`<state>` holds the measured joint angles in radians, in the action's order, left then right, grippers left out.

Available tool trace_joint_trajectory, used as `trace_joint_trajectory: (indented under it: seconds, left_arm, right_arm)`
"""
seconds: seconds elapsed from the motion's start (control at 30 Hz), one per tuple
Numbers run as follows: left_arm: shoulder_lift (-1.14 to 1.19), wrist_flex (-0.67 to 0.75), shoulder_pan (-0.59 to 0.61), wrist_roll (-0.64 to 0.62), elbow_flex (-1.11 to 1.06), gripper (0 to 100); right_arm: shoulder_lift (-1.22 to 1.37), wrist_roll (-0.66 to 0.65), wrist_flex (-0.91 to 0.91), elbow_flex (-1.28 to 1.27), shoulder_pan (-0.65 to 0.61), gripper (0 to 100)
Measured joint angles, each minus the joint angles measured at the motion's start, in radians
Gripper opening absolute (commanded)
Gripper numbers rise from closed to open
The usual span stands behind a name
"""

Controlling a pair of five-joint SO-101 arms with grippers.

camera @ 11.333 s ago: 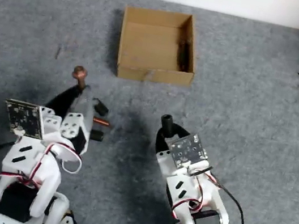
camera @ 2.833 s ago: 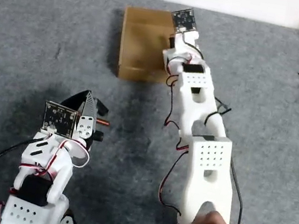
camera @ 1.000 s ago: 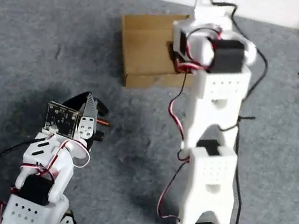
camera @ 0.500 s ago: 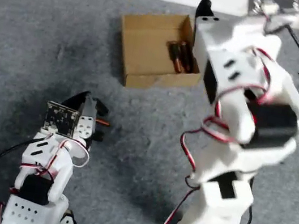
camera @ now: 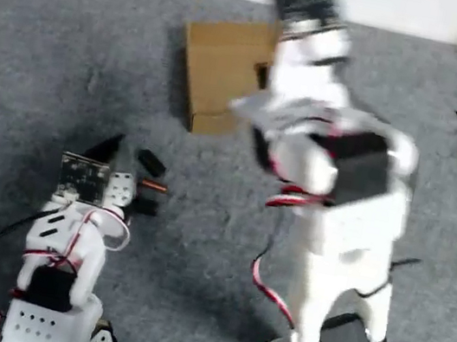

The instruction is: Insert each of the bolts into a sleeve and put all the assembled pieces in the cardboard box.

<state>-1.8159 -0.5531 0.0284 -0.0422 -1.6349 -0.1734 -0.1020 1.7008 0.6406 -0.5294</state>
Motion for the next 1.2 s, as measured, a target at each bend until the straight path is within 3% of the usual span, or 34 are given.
trace_joint_trajectory:
  seconds: [0.13,0.43,0.73,1.2]
  left_arm:
    - [0.0,-0.012,0.163,-0.06,0.072,1]
    - [-0.012,-0.29,0.414,-0.115,0.316,1]
    - [-0.009,-0.304,0.43,-0.112,0.319,1]
    - [-0.009,-0.304,0.43,-0.112,0.319,1]
  right_arm:
    - [-0.002,0.0,-0.135,-0.239,-0.083,25.7]
    - [0.0,0.0,-0.468,-0.667,-0.195,25.7]
    - [0.0,0.0,-0.726,-0.898,-0.241,25.7]
    - [0.344,-0.026,-0.769,-0.784,-0.256,25.7]
